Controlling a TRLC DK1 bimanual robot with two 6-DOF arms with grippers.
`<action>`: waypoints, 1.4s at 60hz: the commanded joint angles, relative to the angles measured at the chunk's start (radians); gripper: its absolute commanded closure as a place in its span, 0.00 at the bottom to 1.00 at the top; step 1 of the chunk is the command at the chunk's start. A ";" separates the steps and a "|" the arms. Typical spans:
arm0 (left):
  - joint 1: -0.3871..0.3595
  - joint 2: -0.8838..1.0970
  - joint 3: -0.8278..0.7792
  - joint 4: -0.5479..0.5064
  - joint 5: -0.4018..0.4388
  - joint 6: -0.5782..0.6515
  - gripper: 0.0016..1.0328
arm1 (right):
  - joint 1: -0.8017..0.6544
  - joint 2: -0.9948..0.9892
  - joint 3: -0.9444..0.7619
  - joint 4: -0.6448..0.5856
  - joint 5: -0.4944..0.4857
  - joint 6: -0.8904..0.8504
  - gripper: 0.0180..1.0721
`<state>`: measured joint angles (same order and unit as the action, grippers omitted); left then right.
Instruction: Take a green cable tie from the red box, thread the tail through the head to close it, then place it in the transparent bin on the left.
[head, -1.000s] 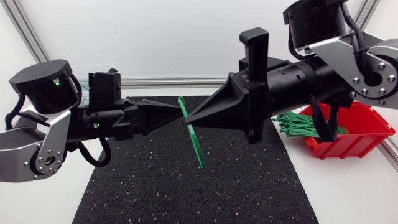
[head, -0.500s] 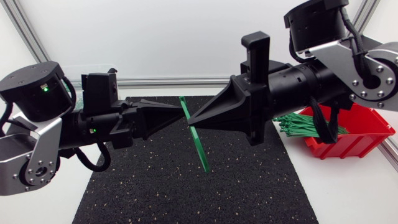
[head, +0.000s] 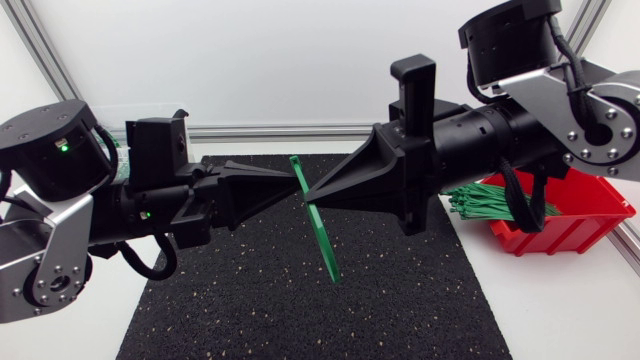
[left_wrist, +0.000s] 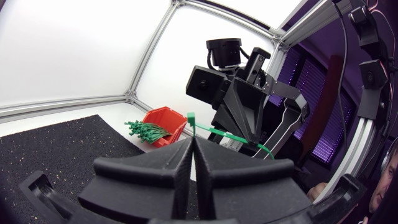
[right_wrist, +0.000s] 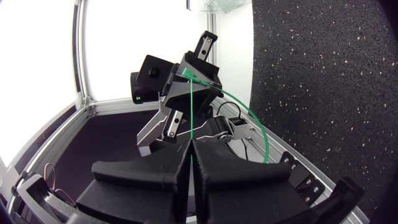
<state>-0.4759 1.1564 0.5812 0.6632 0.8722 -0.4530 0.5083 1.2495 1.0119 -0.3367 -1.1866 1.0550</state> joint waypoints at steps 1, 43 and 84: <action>-0.009 0.000 -0.027 0.013 -0.006 -0.018 0.96 | -0.002 -0.018 -0.018 0.002 -0.011 0.023 0.95; -0.015 -0.012 -0.024 0.012 -0.007 -0.024 0.96 | -0.004 0.004 -0.021 0.004 -0.011 0.023 0.95; -0.012 -0.017 -0.018 0.010 -0.007 -0.032 0.96 | -0.010 0.013 -0.026 0.011 -0.011 0.023 0.95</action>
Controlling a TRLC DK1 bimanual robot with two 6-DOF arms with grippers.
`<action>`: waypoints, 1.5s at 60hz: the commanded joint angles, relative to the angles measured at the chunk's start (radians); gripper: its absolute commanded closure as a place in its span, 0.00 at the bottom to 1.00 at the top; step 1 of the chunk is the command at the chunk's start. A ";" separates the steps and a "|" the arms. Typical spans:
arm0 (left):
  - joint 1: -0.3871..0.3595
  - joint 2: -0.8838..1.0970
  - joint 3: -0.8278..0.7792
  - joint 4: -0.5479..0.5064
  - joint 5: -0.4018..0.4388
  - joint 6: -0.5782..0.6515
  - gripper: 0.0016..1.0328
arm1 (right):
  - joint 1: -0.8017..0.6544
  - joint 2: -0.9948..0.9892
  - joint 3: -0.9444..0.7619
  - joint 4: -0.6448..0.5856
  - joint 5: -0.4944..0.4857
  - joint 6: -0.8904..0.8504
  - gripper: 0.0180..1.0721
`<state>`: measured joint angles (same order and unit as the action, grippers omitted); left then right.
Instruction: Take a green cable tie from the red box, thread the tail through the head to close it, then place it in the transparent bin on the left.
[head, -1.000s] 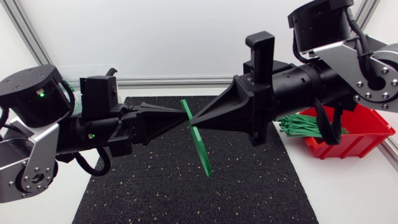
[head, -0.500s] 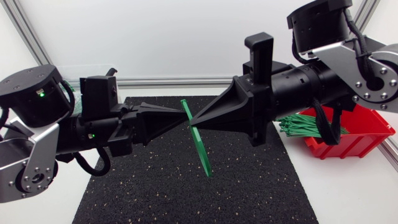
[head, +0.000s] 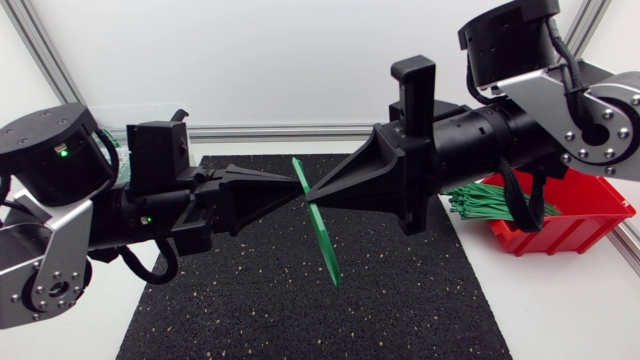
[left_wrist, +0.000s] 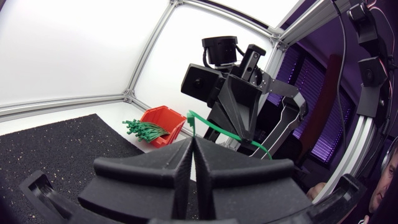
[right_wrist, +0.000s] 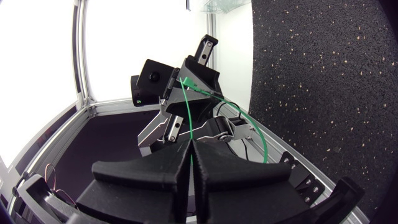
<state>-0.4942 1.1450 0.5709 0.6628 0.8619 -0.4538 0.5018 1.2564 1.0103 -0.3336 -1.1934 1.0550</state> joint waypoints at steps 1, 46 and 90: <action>0.009 -0.004 -0.008 0.011 0.003 -0.031 0.96 | -0.002 0.005 -0.024 0.008 -0.005 0.023 0.95; 0.036 0.016 0.007 0.015 0.003 -0.031 0.96 | 0.011 -0.002 -0.027 -0.001 -0.003 0.023 0.95; -0.003 0.010 -0.016 0.015 0.003 -0.036 0.96 | 0.007 -0.002 -0.026 0.005 -0.003 0.023 0.95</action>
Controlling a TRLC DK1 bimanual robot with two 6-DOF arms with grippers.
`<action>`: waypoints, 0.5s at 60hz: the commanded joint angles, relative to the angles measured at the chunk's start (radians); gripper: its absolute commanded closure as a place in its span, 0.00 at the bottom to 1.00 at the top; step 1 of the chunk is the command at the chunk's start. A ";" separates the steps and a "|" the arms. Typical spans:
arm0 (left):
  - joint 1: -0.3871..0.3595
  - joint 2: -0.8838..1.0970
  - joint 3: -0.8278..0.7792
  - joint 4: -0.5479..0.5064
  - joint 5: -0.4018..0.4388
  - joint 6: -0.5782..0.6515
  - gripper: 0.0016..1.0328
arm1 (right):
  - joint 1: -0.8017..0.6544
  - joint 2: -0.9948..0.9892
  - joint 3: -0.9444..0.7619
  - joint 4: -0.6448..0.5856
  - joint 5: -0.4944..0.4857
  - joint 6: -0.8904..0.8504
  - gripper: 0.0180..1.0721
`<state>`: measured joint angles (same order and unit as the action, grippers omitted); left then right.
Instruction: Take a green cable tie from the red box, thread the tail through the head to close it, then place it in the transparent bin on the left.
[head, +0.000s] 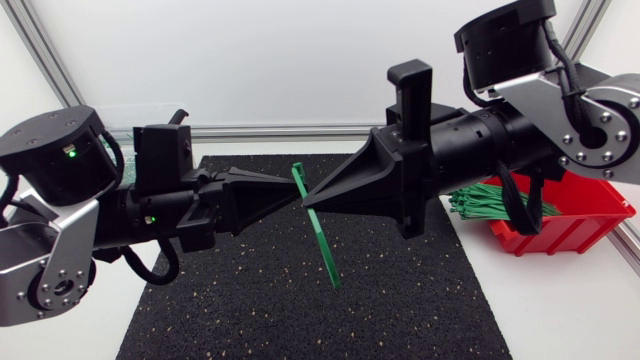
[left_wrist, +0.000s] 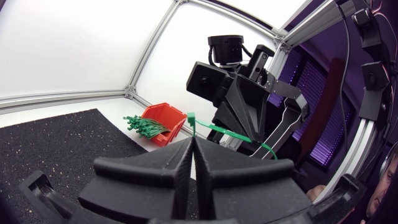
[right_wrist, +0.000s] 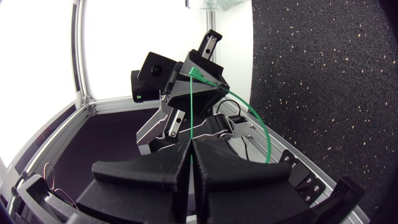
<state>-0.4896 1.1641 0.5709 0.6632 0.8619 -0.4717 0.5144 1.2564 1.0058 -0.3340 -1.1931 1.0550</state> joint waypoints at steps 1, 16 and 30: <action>-0.007 -0.011 -0.016 0.015 0.003 -0.018 0.96 | -0.005 -0.002 -0.021 0.006 -0.003 0.023 0.95; 0.002 -0.009 -0.017 0.015 0.003 -0.016 0.96 | -0.011 -0.009 -0.019 0.007 -0.003 0.023 0.95; 0.003 -0.018 -0.022 0.015 0.003 -0.016 0.96 | -0.019 -0.011 -0.022 0.007 -0.003 0.023 0.95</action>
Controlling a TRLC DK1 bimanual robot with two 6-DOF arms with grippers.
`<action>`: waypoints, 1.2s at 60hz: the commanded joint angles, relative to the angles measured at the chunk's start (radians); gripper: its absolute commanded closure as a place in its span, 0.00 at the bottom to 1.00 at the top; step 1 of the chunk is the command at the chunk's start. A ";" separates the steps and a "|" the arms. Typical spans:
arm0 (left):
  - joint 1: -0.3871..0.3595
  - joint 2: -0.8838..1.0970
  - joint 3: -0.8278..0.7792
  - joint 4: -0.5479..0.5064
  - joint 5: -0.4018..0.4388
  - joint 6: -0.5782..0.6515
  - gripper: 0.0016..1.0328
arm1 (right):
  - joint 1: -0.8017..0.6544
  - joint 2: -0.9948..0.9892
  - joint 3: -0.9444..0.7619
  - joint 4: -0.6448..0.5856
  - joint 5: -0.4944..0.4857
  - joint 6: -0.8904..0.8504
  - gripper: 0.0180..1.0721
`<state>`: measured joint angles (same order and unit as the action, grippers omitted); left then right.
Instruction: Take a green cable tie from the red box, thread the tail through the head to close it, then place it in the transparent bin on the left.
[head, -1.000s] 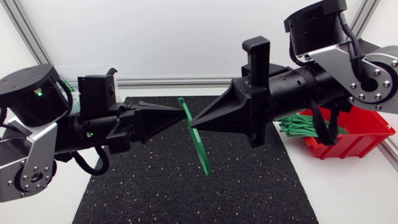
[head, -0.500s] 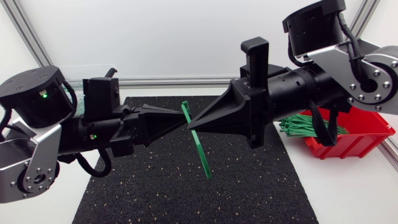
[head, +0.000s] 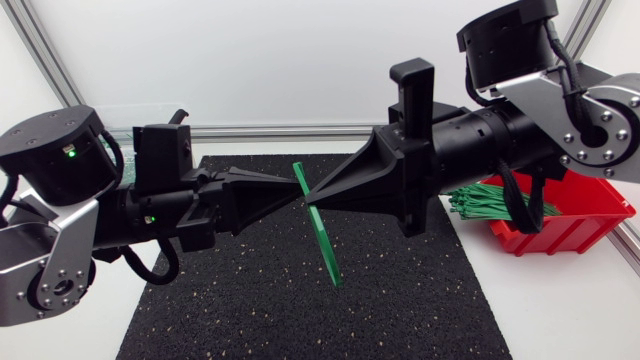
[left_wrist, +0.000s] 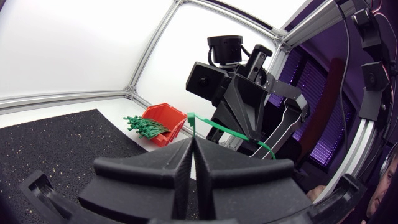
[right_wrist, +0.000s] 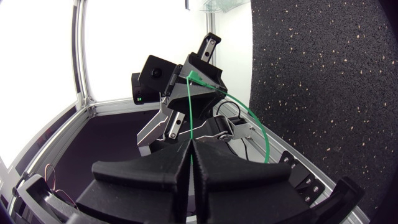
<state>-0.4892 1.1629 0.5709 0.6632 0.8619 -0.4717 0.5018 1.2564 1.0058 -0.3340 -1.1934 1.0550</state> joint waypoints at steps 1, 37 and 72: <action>0.003 -0.017 -0.022 0.015 0.005 -0.018 0.96 | -0.006 -0.012 -0.022 0.007 -0.003 0.023 0.95; 0.011 0.000 -0.006 0.015 0.005 -0.016 0.96 | 0.004 -0.026 -0.027 0.007 -0.003 0.023 0.95; -0.006 -0.028 -0.025 0.015 0.005 -0.021 0.96 | 0.000 -0.003 -0.026 0.012 -0.003 0.023 0.95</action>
<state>-0.4866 1.1568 0.5709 0.6632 0.8619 -0.4717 0.5018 1.2415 0.9993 -0.3336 -1.1931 1.0550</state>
